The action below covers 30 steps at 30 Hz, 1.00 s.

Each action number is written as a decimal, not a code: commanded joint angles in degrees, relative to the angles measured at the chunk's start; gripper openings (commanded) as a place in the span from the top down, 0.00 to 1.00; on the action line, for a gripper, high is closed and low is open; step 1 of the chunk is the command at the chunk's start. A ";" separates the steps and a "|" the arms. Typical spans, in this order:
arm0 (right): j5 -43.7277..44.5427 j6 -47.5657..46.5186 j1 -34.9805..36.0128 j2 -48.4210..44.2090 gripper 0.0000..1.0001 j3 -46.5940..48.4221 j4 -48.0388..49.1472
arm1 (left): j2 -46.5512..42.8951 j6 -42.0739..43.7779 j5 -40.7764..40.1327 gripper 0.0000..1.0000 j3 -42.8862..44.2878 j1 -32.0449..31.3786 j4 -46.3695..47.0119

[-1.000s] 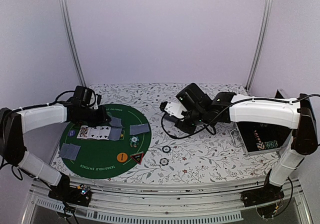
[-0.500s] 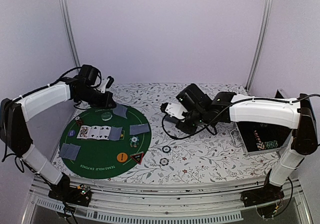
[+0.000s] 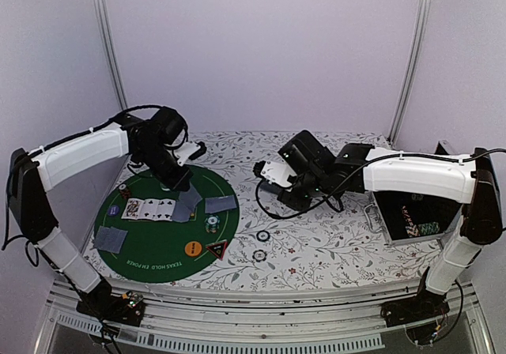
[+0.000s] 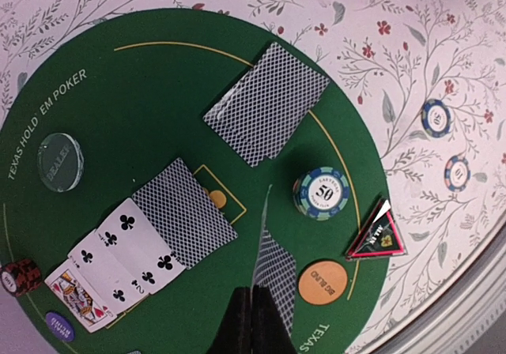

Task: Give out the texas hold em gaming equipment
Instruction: Place the poker card in the community card area.

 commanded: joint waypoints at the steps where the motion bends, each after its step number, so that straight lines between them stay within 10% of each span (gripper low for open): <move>1: 0.28 0.12 -0.09 -1.40 0.54 1.18 -0.19 | 0.31 4.36 -8.09 1.00 -0.56 -2.52 -3.59; 24: 0.10 0.49 -0.04 -1.14 0.54 1.44 -0.53 | 8.18 1.79 -10.36 1.00 -5.84 -8.07 0.72; 30: 0.04 0.49 -0.11 -1.20 0.54 1.43 -0.63 | 8.19 0.23 -8.05 0.87 -6.89 -8.19 0.26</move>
